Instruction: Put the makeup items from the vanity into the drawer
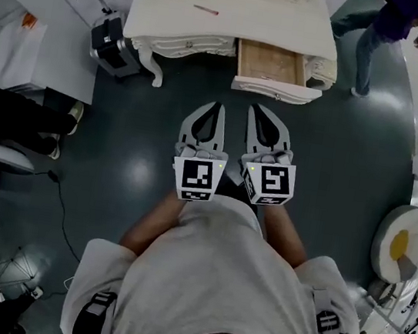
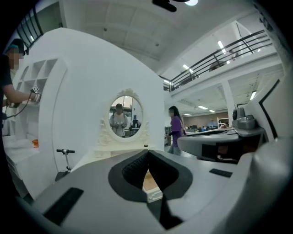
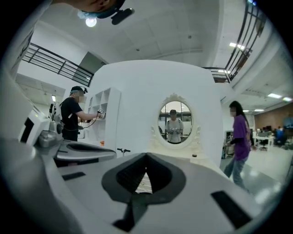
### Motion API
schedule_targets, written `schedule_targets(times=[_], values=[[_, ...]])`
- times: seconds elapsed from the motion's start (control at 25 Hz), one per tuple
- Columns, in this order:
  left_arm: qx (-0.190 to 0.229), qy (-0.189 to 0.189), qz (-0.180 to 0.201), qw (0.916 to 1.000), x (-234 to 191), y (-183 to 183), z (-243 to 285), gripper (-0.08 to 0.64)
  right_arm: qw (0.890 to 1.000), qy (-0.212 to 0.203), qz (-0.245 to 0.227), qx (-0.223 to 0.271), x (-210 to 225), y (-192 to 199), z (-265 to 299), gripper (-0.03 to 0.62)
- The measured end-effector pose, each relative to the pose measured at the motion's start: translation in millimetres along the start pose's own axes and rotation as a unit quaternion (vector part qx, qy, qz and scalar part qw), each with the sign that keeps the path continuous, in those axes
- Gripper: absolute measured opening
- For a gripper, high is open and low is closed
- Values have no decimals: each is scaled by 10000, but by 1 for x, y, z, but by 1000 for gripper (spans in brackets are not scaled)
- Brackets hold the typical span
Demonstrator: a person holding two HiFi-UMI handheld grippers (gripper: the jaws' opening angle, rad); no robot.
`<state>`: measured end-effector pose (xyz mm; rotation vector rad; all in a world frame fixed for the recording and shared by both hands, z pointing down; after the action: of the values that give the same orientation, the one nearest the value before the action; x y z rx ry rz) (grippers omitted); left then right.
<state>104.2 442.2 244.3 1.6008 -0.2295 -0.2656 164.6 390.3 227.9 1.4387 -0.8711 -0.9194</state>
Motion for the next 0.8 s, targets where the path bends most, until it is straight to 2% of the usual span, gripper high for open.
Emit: schedule_targets(times=[0.2,0.4,0.8], values=[[-85,88,-213,9997,-11,7,8,6,9995,208,-89,-208,4,4,6,15],[-206,103,-251,9994,-6,20,32,6,9993,183,-70,-311,25,16,22,15],[-419,-488,-47,9979,-26,38,120,6,9988,-342,209,-281,92,34,101,15]])
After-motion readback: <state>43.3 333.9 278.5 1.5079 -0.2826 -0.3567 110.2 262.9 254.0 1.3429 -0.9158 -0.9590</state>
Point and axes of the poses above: the fingertips, and each gripper's own axes: z forward along the fingers, x to its right, y out of its underside, the point moved 1 cm from there along -z, backward along the fingers, and after that the axes turned 10 degrees about x, right-handed, at the moved point
